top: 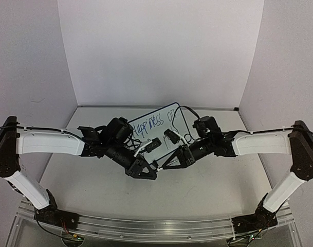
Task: Write a sentence on the whiteboard
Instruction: Insert the whiteboard marker without the cap into the pen cap, then put down the whiteboard marker at the center of the board.
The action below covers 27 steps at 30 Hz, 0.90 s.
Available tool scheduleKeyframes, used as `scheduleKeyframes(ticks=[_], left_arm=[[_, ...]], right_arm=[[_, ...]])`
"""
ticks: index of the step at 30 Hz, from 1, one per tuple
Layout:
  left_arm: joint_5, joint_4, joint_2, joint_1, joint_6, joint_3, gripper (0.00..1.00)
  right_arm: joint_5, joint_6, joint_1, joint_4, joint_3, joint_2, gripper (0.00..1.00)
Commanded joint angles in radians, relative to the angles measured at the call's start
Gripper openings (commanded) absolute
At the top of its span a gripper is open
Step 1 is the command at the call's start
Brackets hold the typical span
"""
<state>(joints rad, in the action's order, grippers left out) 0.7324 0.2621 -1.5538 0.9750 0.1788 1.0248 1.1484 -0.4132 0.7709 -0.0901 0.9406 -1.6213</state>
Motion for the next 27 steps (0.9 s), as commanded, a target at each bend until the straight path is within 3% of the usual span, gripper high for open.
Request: scheduleKeyframes(ticks=[1,4,9,16,19,23,27], left_arm=[[-0.158,-0.220,0.130,-0.042,0.065,-0.069,0.42],[-0.256,-0.208,0.201,-0.080,0.133,-0.173,0.60],[-0.365,-0.195,0.290,-0.150,0.241,-0.275,0.74],[-0.477,-0.152,0.315,-0.213,0.338,-0.305,0.79],[-0.496,-0.176,0.321,-0.232,0.366,-0.311,0.81],[-0.548,-0.171,0.303,-0.268,0.376,-0.314,0.84],[-0.531,-0.196,0.261,-0.382,0.377,-0.337,0.85]], right_arm=[[-0.217,-0.035,-0.129,0.014,-0.062,0.094,0.00],[-0.316,-0.026,-0.218,0.087,-0.075,0.122,0.00],[-0.404,-0.001,-0.325,0.176,-0.093,0.083,0.00],[-0.508,0.008,-0.420,0.179,-0.112,-0.015,0.01],[-0.538,0.020,-0.463,0.179,-0.117,-0.027,0.17],[-0.610,0.043,-0.507,0.201,-0.109,-0.019,0.49],[-0.707,0.067,-0.562,0.242,-0.091,-0.003,0.77]])
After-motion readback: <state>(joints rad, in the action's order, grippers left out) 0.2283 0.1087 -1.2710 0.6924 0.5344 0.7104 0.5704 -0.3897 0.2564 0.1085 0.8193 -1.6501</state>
